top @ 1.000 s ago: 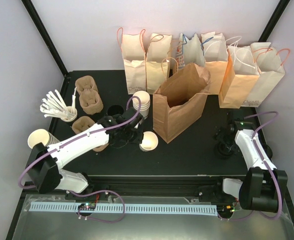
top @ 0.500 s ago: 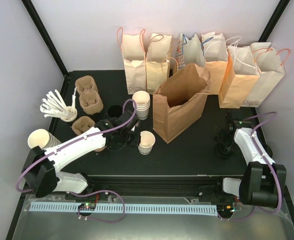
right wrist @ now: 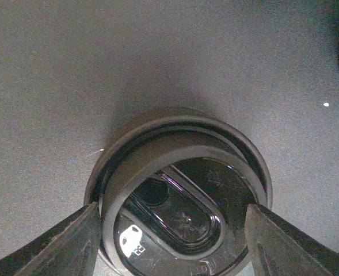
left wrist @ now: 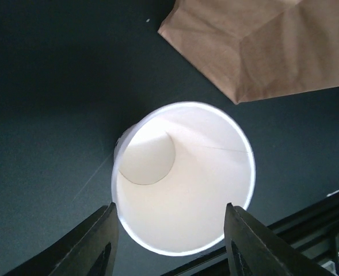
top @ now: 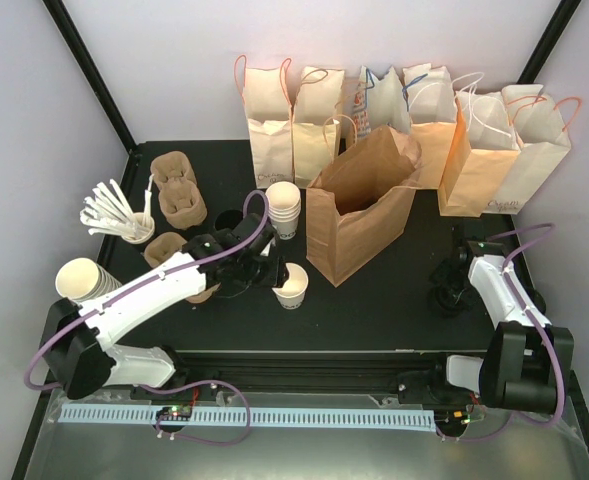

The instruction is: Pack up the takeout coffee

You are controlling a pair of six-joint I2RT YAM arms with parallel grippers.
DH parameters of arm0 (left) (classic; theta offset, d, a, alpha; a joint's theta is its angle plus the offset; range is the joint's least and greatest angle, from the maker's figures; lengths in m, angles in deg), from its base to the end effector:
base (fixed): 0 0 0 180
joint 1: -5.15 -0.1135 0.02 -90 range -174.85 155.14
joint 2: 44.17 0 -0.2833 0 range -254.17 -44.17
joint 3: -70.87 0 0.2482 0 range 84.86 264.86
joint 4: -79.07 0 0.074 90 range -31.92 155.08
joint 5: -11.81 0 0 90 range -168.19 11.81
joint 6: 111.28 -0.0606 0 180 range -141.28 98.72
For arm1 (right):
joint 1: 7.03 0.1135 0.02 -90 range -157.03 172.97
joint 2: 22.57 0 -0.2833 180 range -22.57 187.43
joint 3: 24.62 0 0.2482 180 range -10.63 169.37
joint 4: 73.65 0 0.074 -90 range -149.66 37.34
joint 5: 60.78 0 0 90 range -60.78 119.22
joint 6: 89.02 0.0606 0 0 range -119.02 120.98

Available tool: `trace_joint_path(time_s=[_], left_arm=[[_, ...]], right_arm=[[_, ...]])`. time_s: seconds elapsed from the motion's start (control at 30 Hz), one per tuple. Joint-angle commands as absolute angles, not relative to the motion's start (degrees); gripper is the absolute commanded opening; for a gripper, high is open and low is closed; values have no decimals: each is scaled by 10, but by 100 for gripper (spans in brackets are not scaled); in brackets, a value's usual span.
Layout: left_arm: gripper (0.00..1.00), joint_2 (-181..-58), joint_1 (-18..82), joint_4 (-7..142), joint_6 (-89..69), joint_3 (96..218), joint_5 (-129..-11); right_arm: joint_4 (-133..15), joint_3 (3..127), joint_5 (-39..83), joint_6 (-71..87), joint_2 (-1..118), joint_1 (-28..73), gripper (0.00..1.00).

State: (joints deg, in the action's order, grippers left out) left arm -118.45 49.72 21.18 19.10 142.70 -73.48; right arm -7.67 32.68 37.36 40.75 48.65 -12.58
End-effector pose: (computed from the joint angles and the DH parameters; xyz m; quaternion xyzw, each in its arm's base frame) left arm 0.1801 -0.1844 0.2588 0.0458 0.9648 -0.2020 0.1618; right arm 0.1915 -0.0272 0.1901 0.3886 0.9145 -0.0417 0.1047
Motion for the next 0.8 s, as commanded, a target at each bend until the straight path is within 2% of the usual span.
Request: trace_joint_path(time_s=[0.0, 0.27, 0.4, 0.53, 0.77], left_arm=[[54, -1161, 492, 187, 178, 1472, -743], [54, -1160, 492, 167, 167, 1504, -752], [54, -1162, 492, 160, 161, 1517, -754], [54, -1161, 492, 159, 160, 1519, -756], [54, -1163, 492, 161, 157, 1520, -754]], right_arm=[[-70, 331, 372, 409, 481, -129, 68], [-48, 336, 365, 405, 459, -129, 54], [-36, 354, 361, 400, 452, -129, 53], [-32, 371, 357, 391, 455, -129, 43], [-42, 390, 382, 383, 485, -129, 41]])
